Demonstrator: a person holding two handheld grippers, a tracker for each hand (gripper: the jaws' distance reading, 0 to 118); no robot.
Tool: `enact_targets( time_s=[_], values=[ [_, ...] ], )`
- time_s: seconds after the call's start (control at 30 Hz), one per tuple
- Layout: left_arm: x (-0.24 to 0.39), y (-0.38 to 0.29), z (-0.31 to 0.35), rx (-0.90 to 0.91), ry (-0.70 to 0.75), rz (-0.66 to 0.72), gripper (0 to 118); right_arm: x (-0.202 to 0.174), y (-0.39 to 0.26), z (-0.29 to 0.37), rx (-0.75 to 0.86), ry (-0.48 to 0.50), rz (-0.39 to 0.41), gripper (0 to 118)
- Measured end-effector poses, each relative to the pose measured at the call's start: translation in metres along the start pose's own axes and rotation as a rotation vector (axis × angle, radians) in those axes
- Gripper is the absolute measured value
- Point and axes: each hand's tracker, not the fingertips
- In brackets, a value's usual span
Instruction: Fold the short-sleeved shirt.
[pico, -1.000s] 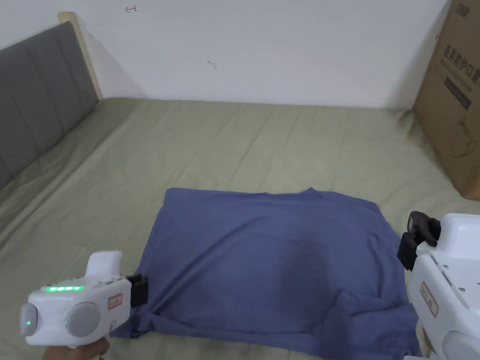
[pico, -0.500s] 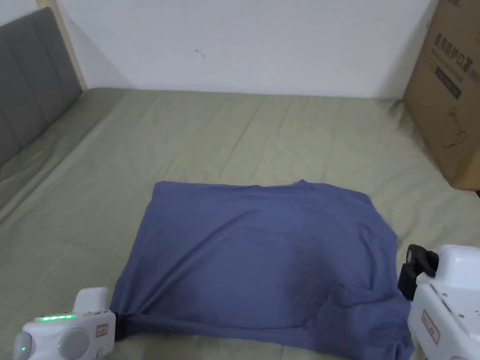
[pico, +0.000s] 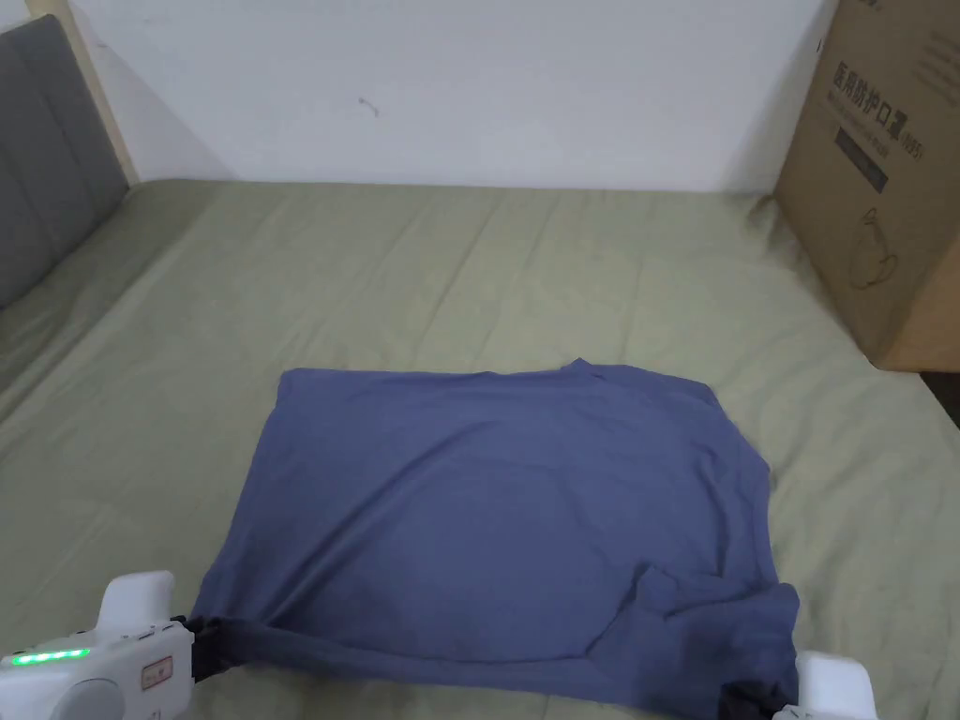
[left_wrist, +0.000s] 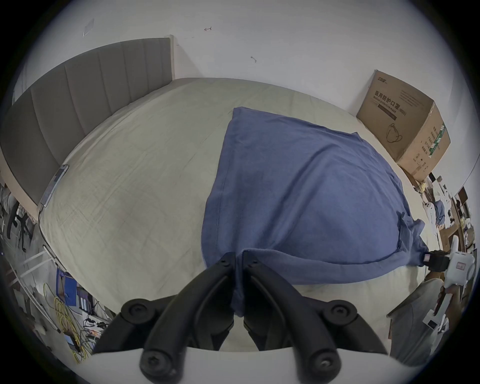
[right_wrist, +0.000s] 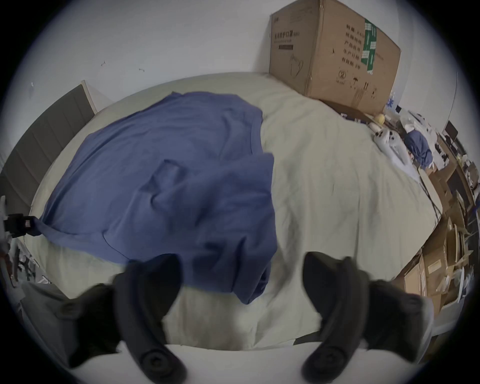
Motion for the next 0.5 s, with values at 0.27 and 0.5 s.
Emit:
enact_targets(
  time_s=[0.27,0.5],
  values=[
    [0.000,0.010,0.006,0.013,-0.009,0.017,4,-0.001,0.017,0.022,0.058,0.050,0.002,4],
    [0.003,0.059,0.010,0.094,-0.020,0.045,4,-0.007,0.086,0.046,0.218,0.080,0.017,4]
  ],
)
